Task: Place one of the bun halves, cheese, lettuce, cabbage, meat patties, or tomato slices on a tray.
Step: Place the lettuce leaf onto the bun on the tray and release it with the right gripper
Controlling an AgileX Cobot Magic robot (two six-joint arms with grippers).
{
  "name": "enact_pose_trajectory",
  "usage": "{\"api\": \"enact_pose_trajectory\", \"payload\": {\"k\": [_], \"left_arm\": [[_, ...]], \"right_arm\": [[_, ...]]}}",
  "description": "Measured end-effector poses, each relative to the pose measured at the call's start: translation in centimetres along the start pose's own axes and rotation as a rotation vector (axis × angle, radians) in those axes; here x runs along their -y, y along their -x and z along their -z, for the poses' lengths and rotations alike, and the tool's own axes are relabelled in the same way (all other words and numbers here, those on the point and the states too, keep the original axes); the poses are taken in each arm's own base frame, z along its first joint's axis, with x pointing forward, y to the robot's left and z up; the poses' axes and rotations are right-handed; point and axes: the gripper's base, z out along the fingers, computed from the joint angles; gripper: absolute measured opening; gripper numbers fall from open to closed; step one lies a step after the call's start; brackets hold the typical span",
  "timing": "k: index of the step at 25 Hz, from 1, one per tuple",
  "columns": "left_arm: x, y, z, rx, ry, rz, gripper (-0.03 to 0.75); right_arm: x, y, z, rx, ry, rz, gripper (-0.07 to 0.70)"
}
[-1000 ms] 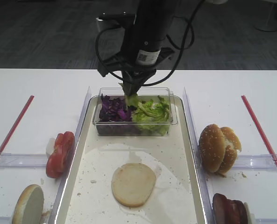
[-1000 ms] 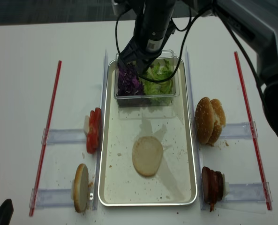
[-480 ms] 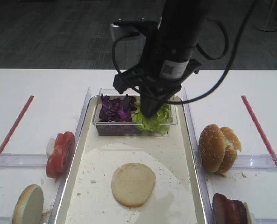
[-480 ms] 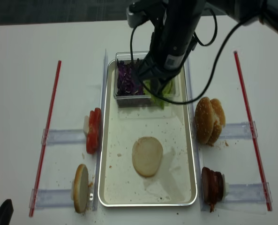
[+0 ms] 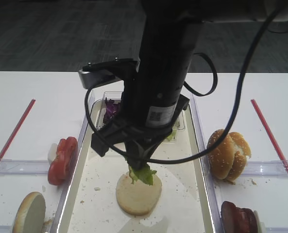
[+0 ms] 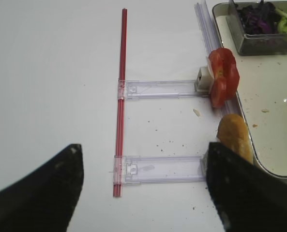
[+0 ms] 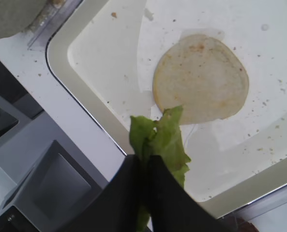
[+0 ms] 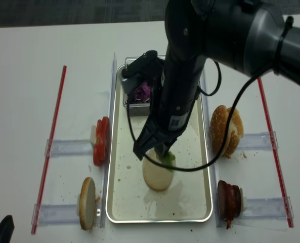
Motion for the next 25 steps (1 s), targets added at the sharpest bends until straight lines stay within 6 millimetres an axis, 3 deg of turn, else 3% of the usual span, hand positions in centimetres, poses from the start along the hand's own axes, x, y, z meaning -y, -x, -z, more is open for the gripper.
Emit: {"api": "enact_pose_trajectory", "payload": {"k": [12, 25], "left_arm": [[0.0, 0.0, 0.0, 0.0, 0.0, 0.0, 0.49], [0.0, 0.0, 0.0, 0.0, 0.0, 0.0, 0.49]], "right_arm": [[-0.6, 0.0, -0.3, -0.003, -0.008, 0.021, 0.089], [1.1, 1.9, -5.4, -0.042, -0.021, 0.022, 0.089]]}}
